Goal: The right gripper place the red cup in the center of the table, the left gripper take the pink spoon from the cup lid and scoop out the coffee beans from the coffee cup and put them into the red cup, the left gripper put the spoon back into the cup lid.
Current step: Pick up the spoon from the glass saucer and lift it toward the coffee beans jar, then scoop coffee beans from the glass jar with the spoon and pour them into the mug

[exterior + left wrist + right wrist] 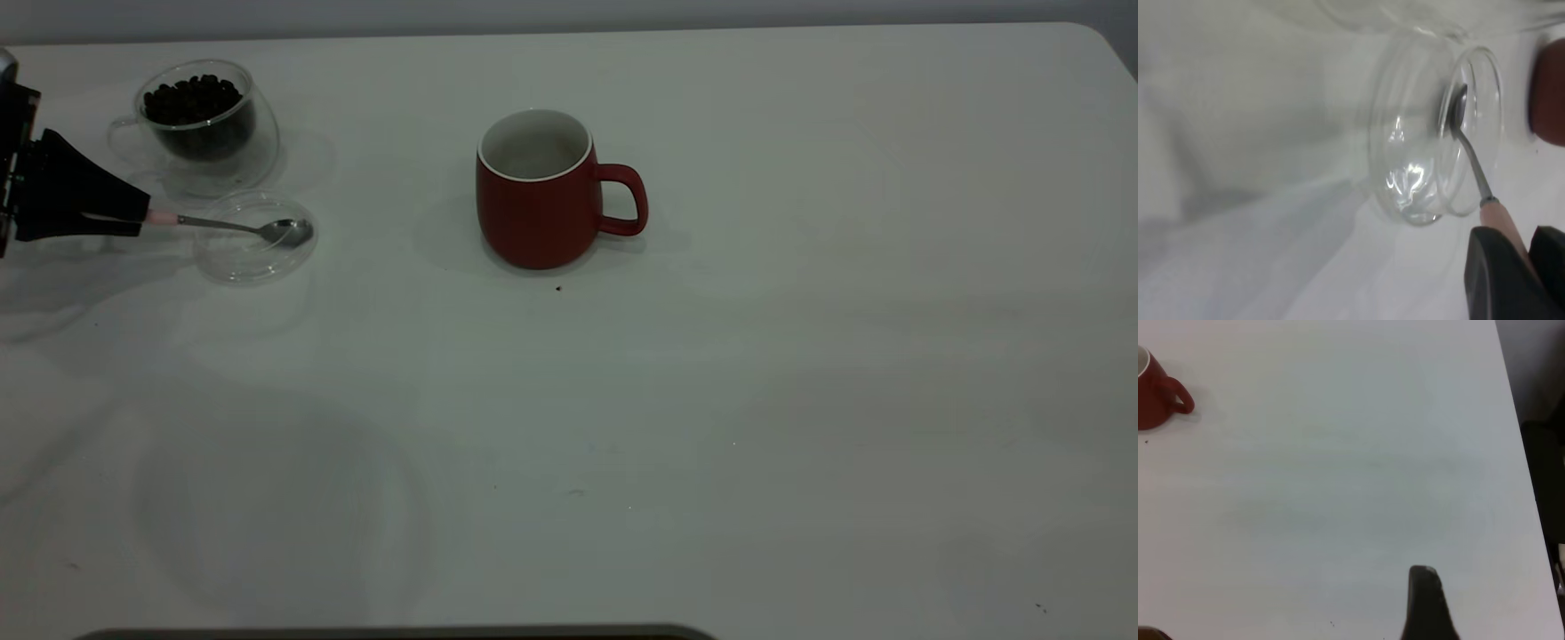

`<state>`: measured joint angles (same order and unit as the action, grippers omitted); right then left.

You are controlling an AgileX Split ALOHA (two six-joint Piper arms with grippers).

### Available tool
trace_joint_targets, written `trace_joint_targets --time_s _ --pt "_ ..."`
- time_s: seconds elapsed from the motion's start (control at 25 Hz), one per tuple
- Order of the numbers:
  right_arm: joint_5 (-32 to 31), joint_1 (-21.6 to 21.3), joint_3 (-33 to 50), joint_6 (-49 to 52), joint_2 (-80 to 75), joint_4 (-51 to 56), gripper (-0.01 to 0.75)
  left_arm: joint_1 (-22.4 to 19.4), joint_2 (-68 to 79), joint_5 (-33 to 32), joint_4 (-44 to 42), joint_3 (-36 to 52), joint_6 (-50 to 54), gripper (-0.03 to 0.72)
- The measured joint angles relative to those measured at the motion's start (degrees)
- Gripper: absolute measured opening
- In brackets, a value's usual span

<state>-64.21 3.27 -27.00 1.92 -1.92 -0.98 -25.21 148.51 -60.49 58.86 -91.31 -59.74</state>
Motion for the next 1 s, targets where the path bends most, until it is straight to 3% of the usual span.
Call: trace_joint_targets --time_s 0.36,0.6,1.0 --pt "0.00 0.00 0.00 0.00 0.00 0.00 0.535 -0.93 -3.57 -5.50 -4.15 -5.12 3.89 0.119" --pt "-0.05 0.00 0.00 0.00 0.00 0.00 0.535 -0.93 -8.26 -6.01 -4.02 -7.16 9.30 0.119" --pt "-0.05 0.00 0.00 0.00 0.00 0.00 0.535 -2.01 -13.01 -6.50 -2.63 -7.44 8.14 0.119"
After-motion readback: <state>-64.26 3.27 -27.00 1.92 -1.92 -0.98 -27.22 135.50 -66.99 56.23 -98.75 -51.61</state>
